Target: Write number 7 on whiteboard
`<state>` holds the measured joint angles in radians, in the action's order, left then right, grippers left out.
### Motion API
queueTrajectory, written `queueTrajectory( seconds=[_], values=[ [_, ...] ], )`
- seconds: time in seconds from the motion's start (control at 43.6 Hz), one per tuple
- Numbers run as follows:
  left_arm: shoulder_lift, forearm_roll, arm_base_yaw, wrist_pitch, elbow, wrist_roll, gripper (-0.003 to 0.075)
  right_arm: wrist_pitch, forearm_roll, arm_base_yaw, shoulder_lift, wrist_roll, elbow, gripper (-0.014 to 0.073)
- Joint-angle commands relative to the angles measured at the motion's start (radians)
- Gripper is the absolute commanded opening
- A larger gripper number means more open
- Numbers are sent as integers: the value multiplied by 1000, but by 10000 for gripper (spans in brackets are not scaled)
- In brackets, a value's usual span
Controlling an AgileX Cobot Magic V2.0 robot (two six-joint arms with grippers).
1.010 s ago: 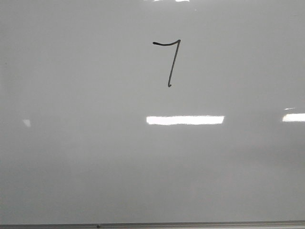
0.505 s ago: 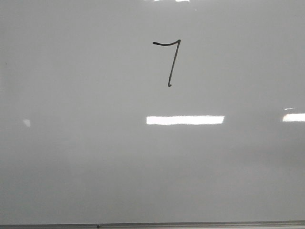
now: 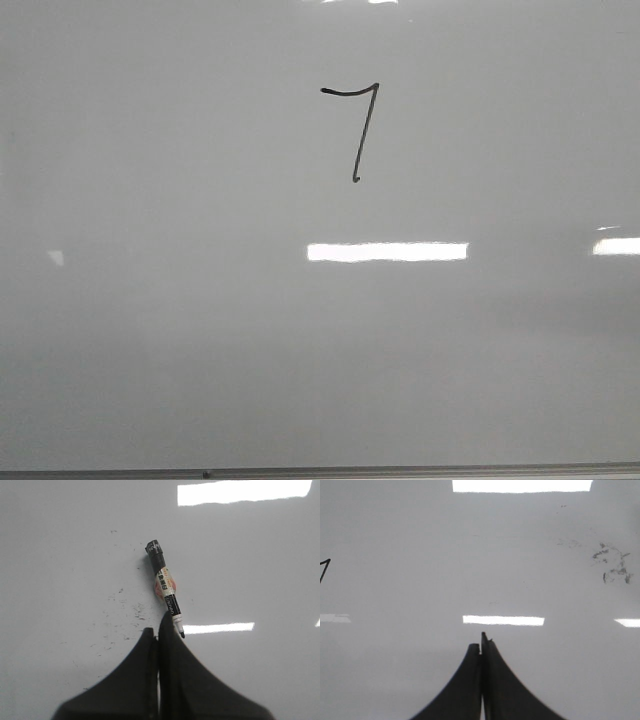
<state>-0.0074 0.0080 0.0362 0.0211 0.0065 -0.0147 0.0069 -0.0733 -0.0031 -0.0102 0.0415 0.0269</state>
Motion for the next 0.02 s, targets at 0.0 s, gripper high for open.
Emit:
queueTrajectory(
  seconds=[0.0],
  values=[
    [-13, -8, 3, -81, 14, 0, -20, -90, -5, 1, -18, 7, -4, -118]
  ],
)
